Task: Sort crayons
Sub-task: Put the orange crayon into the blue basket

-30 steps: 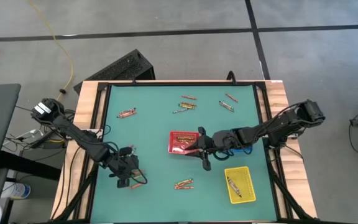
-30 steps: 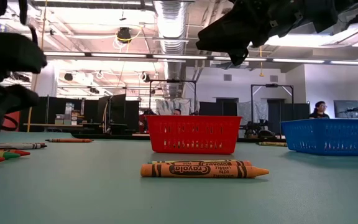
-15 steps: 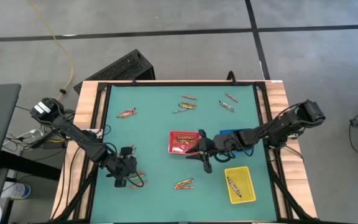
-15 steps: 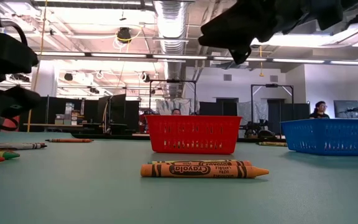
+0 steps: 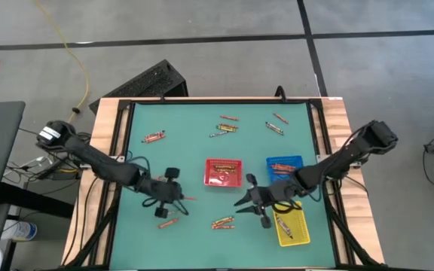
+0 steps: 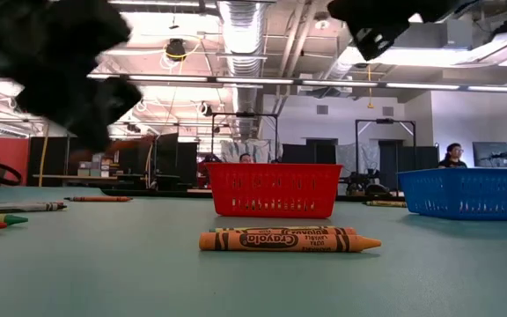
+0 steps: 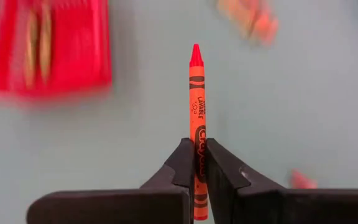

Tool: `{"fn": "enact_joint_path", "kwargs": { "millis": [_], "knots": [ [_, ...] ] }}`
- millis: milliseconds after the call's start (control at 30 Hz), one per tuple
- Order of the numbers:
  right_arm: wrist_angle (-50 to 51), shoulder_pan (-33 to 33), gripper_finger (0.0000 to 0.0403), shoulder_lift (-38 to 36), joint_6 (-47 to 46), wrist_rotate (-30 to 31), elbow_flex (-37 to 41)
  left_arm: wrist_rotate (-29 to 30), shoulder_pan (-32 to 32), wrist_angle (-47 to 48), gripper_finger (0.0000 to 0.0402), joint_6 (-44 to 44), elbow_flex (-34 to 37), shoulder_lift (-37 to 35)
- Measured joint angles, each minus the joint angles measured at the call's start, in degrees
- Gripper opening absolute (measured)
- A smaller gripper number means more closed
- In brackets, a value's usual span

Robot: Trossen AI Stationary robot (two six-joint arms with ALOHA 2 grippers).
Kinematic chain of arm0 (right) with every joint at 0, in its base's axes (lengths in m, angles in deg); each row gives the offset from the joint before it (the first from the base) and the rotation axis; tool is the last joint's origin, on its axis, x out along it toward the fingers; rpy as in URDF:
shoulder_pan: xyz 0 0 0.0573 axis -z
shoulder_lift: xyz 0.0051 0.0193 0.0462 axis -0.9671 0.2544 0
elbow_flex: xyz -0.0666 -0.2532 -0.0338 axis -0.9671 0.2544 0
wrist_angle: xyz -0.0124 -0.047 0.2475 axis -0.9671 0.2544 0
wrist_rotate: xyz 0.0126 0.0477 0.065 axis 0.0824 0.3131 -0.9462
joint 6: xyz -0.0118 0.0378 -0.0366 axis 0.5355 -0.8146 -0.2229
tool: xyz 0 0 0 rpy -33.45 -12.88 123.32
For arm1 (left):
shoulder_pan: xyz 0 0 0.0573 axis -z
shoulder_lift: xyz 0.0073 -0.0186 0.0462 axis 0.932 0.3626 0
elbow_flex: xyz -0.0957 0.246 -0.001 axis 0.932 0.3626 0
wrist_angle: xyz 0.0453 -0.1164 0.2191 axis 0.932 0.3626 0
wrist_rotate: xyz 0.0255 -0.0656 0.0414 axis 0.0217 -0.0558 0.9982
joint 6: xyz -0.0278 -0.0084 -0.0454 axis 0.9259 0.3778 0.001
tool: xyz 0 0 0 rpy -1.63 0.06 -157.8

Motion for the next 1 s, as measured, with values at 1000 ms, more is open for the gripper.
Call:
{"fn": "enact_joint_path", "kwargs": {
  "millis": [1000],
  "knots": [
    [37.63, -15.86, 0.0097, -39.01, 7.10, 27.66, 2.53, -31.92, -26.33, -19.39, 0.0005, -9.35, -66.83, 61.56]
  ]
}}
